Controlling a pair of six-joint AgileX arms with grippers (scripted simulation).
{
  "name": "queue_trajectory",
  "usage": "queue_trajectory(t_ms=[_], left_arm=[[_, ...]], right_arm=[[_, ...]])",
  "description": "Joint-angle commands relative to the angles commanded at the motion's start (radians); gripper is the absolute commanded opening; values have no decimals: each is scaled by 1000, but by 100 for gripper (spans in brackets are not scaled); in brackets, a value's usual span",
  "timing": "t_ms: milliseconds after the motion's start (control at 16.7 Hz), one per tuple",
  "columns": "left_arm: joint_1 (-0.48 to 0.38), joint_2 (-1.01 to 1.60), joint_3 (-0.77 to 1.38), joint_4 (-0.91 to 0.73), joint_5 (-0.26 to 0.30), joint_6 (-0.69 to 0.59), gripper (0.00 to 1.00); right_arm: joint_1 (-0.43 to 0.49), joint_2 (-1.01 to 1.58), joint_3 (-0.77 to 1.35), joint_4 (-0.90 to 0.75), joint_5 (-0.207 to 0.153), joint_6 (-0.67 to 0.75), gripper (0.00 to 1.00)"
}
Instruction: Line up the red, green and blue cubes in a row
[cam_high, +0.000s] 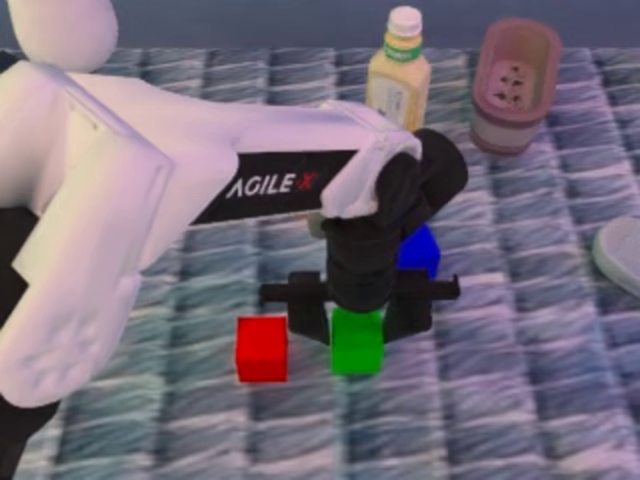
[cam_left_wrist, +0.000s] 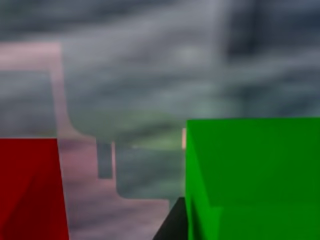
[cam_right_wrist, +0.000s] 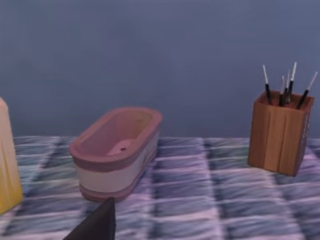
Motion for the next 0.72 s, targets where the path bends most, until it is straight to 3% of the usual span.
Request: queue_trajectory(t_ms=[180,720], left_arm=[[0,0,0,0,0,0,98],[1,-1,0,0,0,0,100]], right_arm=[[0,0,0,0,0,0,100],[0,0,0,0,0,0,100]])
